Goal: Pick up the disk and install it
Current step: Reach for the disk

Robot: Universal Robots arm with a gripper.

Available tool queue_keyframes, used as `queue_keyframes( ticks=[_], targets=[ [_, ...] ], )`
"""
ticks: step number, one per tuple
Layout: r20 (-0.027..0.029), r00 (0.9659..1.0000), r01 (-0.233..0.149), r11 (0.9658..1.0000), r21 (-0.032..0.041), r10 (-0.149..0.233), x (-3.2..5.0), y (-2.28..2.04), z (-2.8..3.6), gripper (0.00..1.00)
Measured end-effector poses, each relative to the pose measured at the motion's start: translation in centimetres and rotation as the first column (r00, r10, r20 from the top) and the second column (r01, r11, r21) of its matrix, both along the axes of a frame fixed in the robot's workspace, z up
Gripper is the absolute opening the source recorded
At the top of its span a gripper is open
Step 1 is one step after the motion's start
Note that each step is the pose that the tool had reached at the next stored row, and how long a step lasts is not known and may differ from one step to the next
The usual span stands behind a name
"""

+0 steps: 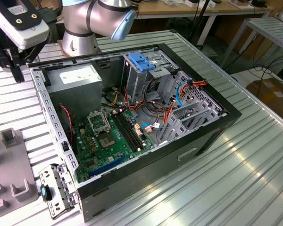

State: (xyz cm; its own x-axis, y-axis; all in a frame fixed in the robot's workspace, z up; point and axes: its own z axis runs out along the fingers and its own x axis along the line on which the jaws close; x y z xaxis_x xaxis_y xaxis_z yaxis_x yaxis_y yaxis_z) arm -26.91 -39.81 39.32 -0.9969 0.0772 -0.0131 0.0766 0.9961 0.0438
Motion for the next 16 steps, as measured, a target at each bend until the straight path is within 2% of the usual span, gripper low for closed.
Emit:
queue_keyframes(
  ticks=[3, 4, 5, 6, 8, 9, 13, 14, 16],
  targets=[
    [-0.0034, 1.0000, 0.000, 1.0000, 0.0002, 0.000, -1.05, 0.08, -0.01, 0.11],
    [-0.0096, 1.0000, 0.000, 1.0000, 0.0006, 0.000, -1.19, 0.11, -0.02, 0.11],
    [-0.0280, 0.9996, 0.000, 1.0000, 0.0008, 0.000, -1.38, 0.16, -0.01, 0.11],
    [-0.0385, 0.9993, 0.000, 1.0000, 0.0011, 0.000, -1.50, 0.19, -0.01, 0.11],
    [-0.0576, 0.9983, 0.000, 1.0000, 0.0013, 0.000, -1.85, 0.27, 0.00, 0.11],
    [-0.0617, 0.9981, 0.000, 1.0000, 0.0013, 0.000, -2.16, 0.32, 0.00, 0.11],
    [-0.0637, 0.9980, 0.000, 1.0000, 0.0014, 0.000, -4.94, 0.81, -0.02, 0.11],
    [-0.0635, 0.9980, 0.000, 1.0000, 0.0015, 0.000, -6.08, 0.89, -0.09, 0.11],
    [-0.0637, 0.9980, 0.000, 1.0000, 0.0014, 0.000, -7.46, 0.95, -0.10, 0.11]
  ],
)
